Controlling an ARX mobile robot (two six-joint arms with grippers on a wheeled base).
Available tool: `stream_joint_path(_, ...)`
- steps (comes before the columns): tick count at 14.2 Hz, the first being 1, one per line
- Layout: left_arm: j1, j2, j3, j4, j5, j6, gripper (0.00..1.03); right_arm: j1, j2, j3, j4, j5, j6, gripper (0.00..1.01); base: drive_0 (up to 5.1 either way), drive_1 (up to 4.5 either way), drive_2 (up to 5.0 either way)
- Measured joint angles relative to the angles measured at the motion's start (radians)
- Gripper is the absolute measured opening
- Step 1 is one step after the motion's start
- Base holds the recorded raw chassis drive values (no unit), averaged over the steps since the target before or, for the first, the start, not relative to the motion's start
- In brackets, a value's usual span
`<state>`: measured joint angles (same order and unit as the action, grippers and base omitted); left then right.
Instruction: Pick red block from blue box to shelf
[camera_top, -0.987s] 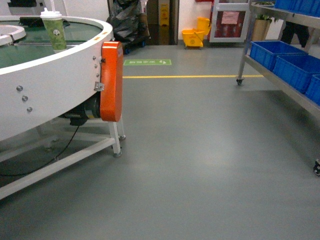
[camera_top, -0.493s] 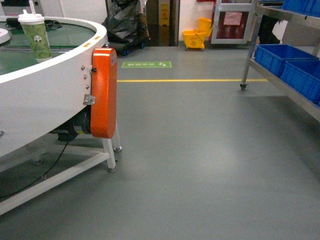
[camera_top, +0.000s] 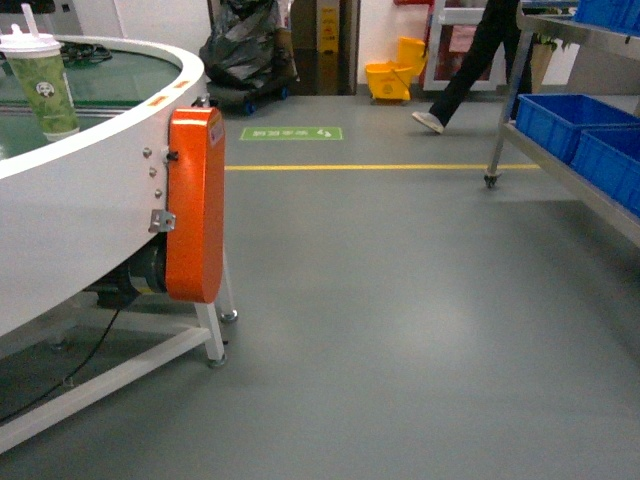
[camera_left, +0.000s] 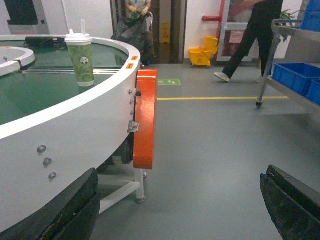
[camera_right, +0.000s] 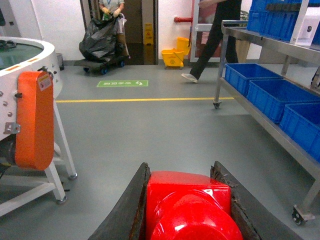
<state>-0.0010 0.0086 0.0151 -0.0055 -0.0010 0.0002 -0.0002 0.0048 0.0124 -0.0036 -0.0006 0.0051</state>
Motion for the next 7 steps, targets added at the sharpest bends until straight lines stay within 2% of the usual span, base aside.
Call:
stream_joint_path(6, 0.000, 0.000, 0.000, 0.002, 0.000, 0.000, 0.98, 0.000, 0.000, 0.000, 0.000, 0.000, 0.000, 0.28, 0.0, 4.35, -4.3)
stream_joint_path(7, 0.002, 0.000, 0.000, 0.002, -0.002, 0.000, 0.98, 0.000, 0.000, 0.000, 0.003, 0.000, 0.000, 0.28, -1.3, -1.26, -1.3)
